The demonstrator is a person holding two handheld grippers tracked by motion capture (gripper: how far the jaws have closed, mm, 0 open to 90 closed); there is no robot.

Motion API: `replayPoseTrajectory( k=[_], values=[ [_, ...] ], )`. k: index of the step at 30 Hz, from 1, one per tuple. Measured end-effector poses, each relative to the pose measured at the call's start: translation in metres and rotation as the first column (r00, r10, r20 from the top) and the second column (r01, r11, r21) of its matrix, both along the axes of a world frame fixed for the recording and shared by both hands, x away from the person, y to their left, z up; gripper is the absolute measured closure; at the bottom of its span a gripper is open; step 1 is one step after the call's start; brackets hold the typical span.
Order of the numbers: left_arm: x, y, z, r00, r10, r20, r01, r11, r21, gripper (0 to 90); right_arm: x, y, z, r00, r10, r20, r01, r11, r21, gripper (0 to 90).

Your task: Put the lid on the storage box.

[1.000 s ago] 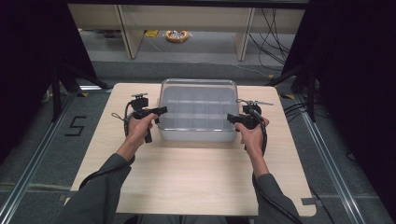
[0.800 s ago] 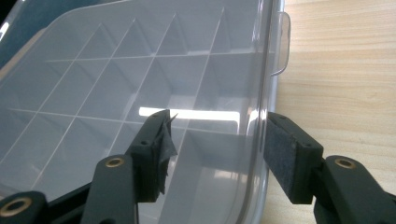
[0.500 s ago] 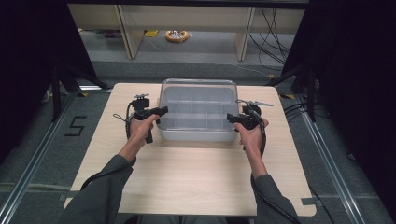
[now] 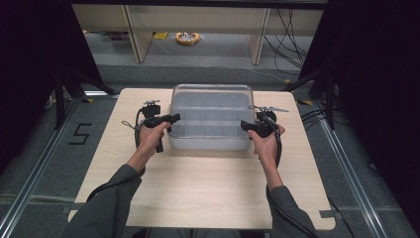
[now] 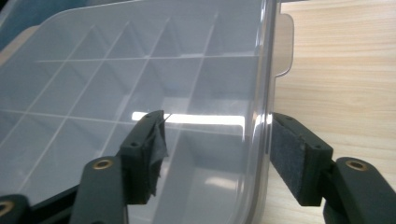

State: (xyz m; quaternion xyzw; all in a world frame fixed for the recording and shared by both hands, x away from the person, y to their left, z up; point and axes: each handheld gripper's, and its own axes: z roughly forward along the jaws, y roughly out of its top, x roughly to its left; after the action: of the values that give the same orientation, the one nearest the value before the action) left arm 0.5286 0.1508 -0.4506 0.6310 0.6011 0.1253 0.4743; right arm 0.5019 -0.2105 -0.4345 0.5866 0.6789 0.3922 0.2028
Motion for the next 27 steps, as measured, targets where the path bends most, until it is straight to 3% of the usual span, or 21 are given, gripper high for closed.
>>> replayPoseTrajectory(
  k=[1, 2, 3, 4, 6, 8, 9, 13, 16, 19, 20, 21, 22, 26, 27],
  values=[
    [0.0, -0.002, -0.001, 0.9999, -0.002, -0.015, 0.002, 0.9999, -0.013, 51.2, -0.001, 0.003, 0.002, 0.9999, -0.008, 0.011, 0.008, 0.998, -0.059, 43.3],
    [0.001, -0.002, -0.003, 0.9989, -0.002, -0.046, 0.0, 0.9996, -0.029, 49.9, -0.002, 0.006, 0.002, 0.9998, -0.018, -0.001, 0.018, 0.998, -0.063, 37.2],
    [0.0, -0.004, -0.005, 0.9996, 0.003, -0.029, -0.003, 0.9999, -0.015, 51.6, 0.001, 0.003, 0.0, 0.9999, 0.011, -0.009, -0.011, 0.998, -0.06, 32.8],
    [0.001, -0.005, -0.005, 0.9996, 0.002, -0.029, -0.003, 0.9999, -0.014, 50.1, 0.003, 0.002, 0.0, 0.9997, 0.021, -0.01, -0.022, 0.998, -0.06, 35.8],
    [0.001, -0.004, -0.005, 0.9993, 0.001, -0.037, -0.001, 0.9998, -0.019, 50.2, 0.004, -0.002, 0.002, 0.9997, 0.018, -0.013, -0.019, 0.999, -0.046, 38.2],
    [0.001, -0.005, -0.003, 0.9996, 0.0, -0.028, -0.001, 0.9998, -0.019, 50.2, 0.004, -0.005, 0.001, 0.9997, 0.005, -0.025, -0.005, 1.0, 0.014, 40.5],
    [0.001, -0.005, -0.002, 0.9996, 0.0, -0.029, 0.0, 0.9999, -0.017, 50.2, 0.006, -0.011, 0.0, 0.9997, 0.023, -0.011, -0.023, 1.0, -0.006, 42.3],
    [0.001, -0.003, -0.003, 0.9993, 0.002, -0.038, -0.003, 0.9997, -0.026, 50.5, 0.004, -0.01, 0.002, 0.9992, -0.005, -0.038, 0.007, 0.998, 0.064, 41.4],
    [0.001, -0.003, -0.003, 0.9991, 0.0, -0.043, -0.001, 0.9998, -0.021, 50.5, 0.007, -0.013, 0.001, 0.9996, 0.003, -0.029, -0.002, 1.0, 0.029, 41.4],
    [0.0, -0.002, -0.003, 0.9989, -0.001, -0.046, 0.0, 0.9998, -0.02, 50.7, 0.007, -0.015, -0.001, 0.9994, -0.022, -0.026, 0.023, 0.999, 0.045, 42.4],
    [0.001, -0.003, -0.003, 0.9989, 0.003, -0.047, -0.004, 0.9998, -0.022, 50.7, 0.009, -0.017, -0.006, 0.9987, -0.003, -0.052, 0.006, 0.998, 0.06, 45.2],
    [0.001, -0.003, -0.003, 0.9989, 0.003, -0.047, -0.004, 0.9998, -0.022, 50.8, 0.008, -0.014, -0.006, 0.996, -0.027, -0.085, 0.036, 0.993, 0.112, 45.1],
    [0.001, -0.003, -0.002, 0.999, 0.006, -0.045, -0.007, 0.9997, -0.025, 50.8, 0.01, -0.018, -0.01, 0.9982, -0.013, -0.059, 0.018, 0.996, 0.089, 46.3],
    [-0.001, -0.001, 0.002, 0.9988, 0.003, -0.048, -0.003, 1.0, -0.009, 51.0, 0.01, -0.022, -0.012, 0.9982, -0.016, -0.059, 0.024, 0.99, 0.137, 48.0],
    [-0.001, 0.0, 0.003, 0.9992, -0.002, -0.039, 0.001, 1.0, -0.006, 50.9, 0.008, -0.02, -0.01, 0.996, -0.033, -0.083, 0.049, 0.981, 0.189, 48.1]
  ],
)
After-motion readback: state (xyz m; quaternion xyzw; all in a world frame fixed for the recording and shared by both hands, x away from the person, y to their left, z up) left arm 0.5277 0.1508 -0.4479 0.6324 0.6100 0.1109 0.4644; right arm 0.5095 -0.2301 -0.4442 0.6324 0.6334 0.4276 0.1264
